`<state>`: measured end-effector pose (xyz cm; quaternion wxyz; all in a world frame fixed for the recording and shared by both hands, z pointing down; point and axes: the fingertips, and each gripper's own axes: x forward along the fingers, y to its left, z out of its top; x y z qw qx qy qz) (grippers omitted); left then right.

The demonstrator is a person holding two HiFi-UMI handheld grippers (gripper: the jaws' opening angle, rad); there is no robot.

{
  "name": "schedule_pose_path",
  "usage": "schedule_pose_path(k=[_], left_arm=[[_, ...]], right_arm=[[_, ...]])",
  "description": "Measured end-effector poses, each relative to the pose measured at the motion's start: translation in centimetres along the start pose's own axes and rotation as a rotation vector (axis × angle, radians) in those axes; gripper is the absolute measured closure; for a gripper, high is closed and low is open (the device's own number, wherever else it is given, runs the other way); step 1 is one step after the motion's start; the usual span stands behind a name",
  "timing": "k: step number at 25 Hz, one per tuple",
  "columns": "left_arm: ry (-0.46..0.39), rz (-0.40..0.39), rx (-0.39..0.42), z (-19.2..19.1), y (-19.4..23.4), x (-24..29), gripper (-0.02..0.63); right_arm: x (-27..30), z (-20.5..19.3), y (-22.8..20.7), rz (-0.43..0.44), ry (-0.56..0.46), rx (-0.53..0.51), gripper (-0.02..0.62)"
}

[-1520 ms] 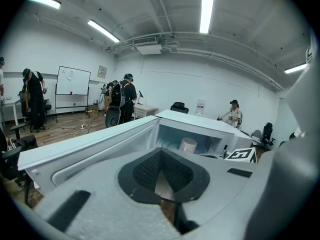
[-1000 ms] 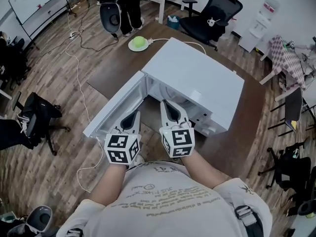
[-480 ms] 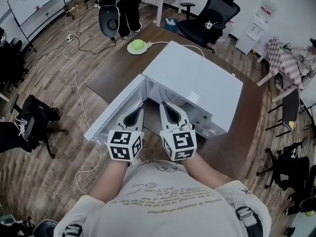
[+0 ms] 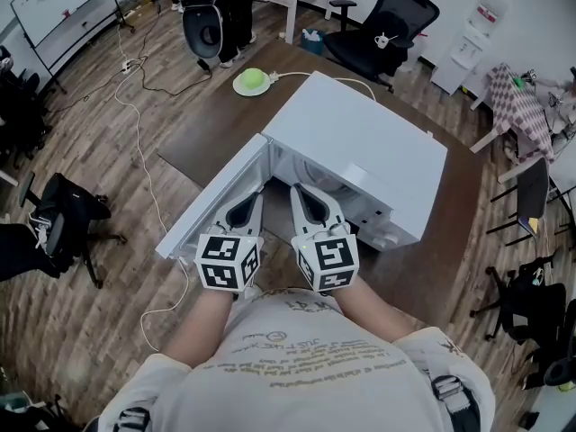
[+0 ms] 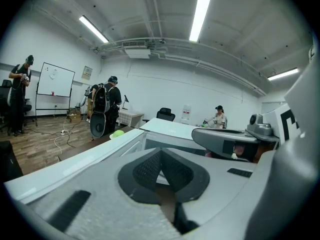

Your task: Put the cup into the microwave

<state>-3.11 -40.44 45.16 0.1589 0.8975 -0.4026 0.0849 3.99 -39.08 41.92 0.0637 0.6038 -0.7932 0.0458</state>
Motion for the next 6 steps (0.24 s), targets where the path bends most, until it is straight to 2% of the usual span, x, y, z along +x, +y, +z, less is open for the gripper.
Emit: schedule_pose_path(k=[6], left_arm=[[0.004, 0.001, 0.003, 0.42, 0.55, 0.16, 0.592]], right_arm=[[0.50, 0.32, -0.10, -0.009, 0.000, -0.001, 0.580]])
